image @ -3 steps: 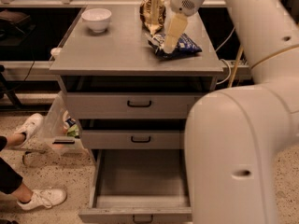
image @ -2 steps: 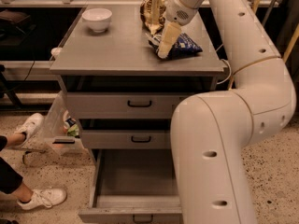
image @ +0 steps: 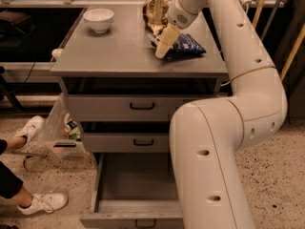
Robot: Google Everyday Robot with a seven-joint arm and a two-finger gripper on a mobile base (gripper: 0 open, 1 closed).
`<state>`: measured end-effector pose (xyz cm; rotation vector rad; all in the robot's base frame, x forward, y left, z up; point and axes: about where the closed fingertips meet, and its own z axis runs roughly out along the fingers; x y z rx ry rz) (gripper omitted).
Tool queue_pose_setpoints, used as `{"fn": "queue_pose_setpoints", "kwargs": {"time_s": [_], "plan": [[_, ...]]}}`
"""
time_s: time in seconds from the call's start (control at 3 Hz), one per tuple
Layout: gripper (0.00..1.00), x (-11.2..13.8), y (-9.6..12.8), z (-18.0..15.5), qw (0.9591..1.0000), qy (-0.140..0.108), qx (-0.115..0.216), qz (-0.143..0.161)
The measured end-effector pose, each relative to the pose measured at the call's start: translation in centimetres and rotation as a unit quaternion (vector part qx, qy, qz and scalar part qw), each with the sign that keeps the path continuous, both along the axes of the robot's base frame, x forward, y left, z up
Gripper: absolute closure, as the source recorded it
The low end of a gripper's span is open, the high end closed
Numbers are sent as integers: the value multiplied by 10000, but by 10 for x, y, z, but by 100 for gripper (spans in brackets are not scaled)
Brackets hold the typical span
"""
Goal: Place blue chip bag into bottom drawer
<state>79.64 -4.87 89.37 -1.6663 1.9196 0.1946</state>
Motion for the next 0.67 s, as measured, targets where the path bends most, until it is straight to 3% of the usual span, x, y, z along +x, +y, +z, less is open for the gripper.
{"fn": "queue_pose_setpoints", "kwargs": {"time_s": [0.67], "plan": [[0, 24, 5, -34, 9976, 173, 522, -412]]}}
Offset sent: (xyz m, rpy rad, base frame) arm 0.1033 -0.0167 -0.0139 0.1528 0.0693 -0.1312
